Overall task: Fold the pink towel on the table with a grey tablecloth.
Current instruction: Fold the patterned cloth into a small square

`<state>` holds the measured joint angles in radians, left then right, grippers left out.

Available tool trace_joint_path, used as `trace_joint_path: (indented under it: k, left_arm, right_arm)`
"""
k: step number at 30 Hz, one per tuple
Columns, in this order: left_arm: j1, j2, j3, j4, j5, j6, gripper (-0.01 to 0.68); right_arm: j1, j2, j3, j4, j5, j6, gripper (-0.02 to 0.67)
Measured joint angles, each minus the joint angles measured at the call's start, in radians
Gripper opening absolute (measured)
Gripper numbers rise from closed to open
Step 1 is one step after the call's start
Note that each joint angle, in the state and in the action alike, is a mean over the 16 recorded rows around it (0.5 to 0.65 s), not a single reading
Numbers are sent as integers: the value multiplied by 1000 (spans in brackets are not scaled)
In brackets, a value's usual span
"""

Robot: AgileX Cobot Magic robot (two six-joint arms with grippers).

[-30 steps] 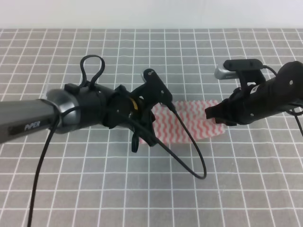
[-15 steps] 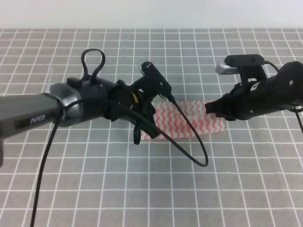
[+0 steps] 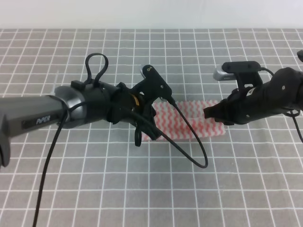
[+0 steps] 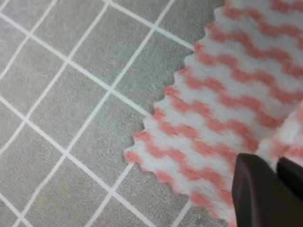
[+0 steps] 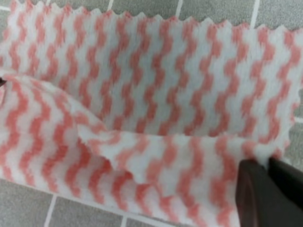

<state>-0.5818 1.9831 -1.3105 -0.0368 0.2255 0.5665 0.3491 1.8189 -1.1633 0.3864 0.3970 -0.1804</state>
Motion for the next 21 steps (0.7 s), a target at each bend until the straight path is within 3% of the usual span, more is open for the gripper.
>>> trace_joint_path:
  k: [21]
  left_arm:
    - [18, 13, -1, 5, -50, 3, 0]
  right_arm:
    - [-1, 10, -14, -4, -33, 0, -15]
